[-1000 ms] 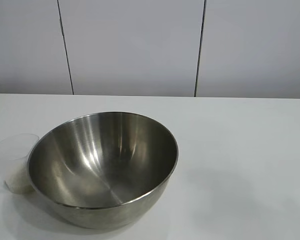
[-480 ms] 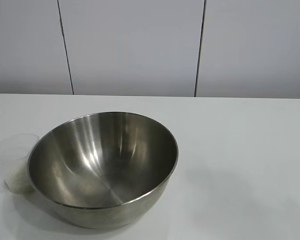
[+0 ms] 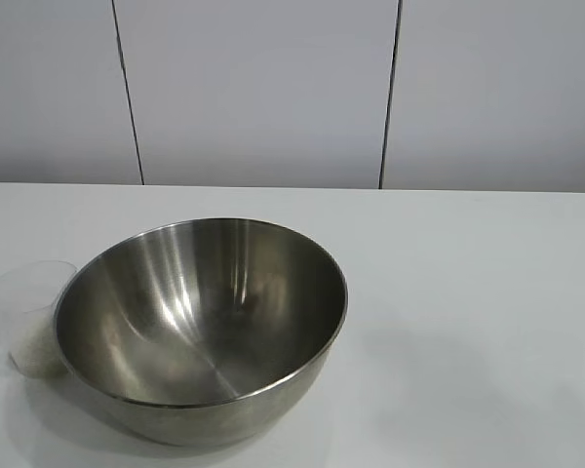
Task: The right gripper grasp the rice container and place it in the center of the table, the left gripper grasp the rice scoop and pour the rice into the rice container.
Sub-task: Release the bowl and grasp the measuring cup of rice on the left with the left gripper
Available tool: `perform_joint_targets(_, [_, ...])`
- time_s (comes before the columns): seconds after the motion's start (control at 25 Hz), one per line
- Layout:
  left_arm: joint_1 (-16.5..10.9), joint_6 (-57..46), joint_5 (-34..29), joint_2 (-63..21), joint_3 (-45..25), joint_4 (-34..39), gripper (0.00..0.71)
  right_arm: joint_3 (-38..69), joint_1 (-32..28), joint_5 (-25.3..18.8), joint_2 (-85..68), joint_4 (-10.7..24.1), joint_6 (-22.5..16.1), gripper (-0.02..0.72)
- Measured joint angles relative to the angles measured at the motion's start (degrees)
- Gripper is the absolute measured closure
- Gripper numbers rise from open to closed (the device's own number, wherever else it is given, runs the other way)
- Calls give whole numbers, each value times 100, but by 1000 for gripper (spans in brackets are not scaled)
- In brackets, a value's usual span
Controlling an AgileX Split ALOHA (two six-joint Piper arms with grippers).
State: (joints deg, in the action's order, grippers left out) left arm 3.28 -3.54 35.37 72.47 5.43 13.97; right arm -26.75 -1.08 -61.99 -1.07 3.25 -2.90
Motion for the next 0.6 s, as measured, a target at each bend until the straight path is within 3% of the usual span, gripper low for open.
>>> perform_joint_targets(0.12, [-12,354,733,873,0,5,224,0,0,0,0,0,0,231])
perform_joint_targets(0.32, [-303,717,2026,2098,6,24,235,0,0,0,0,0,-4,231])
perform_joint_targets(0.6, [-563,1518,2984,3303,44,-1,236,0,0,2,0,0,-4,231])
